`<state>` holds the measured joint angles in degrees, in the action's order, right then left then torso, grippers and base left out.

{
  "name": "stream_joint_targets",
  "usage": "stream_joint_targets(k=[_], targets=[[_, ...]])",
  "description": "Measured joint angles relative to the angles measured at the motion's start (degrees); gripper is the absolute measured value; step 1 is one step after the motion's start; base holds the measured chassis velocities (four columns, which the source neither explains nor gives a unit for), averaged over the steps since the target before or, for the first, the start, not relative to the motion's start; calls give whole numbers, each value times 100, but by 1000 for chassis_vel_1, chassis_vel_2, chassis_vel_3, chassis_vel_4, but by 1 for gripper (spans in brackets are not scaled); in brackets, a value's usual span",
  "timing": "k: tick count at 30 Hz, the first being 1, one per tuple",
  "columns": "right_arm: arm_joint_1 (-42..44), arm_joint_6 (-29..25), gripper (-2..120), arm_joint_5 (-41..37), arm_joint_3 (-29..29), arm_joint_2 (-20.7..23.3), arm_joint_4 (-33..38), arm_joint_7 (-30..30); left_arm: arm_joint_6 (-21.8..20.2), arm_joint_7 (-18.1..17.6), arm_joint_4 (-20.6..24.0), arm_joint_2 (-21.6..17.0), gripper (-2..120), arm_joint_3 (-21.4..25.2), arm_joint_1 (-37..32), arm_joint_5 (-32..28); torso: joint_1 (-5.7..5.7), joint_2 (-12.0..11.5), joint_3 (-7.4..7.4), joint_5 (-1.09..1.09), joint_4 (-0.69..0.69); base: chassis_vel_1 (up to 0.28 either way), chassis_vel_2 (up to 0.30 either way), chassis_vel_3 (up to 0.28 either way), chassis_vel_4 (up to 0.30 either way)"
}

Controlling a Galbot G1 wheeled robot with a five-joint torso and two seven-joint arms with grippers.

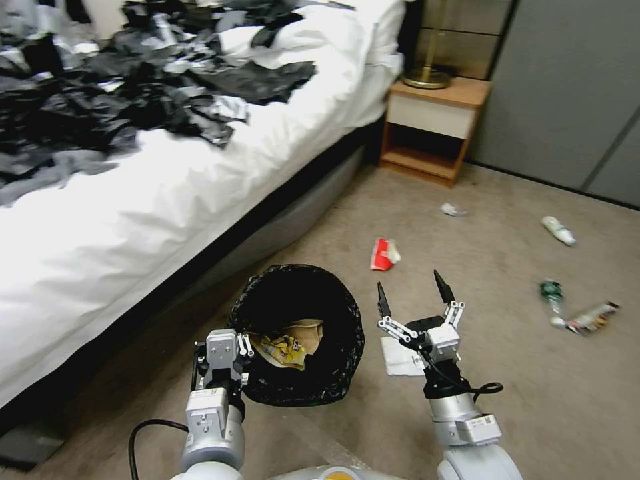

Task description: Pick up the trash bin, then pick up the garbage from the floor and place it into the trash bin.

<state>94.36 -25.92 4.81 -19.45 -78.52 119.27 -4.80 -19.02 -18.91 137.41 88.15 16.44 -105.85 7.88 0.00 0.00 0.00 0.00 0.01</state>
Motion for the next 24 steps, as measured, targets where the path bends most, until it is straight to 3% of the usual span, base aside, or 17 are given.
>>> stream_joint_targets(k=[13,17,20,21,24], targets=[[-135,246,100,-4,-247,-3,-112,40,6,1,-58,-2,2,-20,25,48,0,0,0,1,-1,24,23,19,24],[-247,885,100,-128,-498,67,-182,-123,6,1,-58,-11,2,-26,26,48,0,0,0,0,-2,0,0,0,0],[-498,1930,100,-731,-623,153,-508,-387,6,1,-58,-10,2,-43,27,57,0,0,0,0,-1,0,0,0,0],[-498,1930,100,-731,-623,153,-508,-387,6,1,-58,-10,2,-43,27,57,0,0,0,0,-1,0,0,0,0],[-846,2572,100,-1057,-703,199,-1199,-477,14,5,-58,-6,2,-62,6,84,0,0,0,1,-1,0,0,0,0]])
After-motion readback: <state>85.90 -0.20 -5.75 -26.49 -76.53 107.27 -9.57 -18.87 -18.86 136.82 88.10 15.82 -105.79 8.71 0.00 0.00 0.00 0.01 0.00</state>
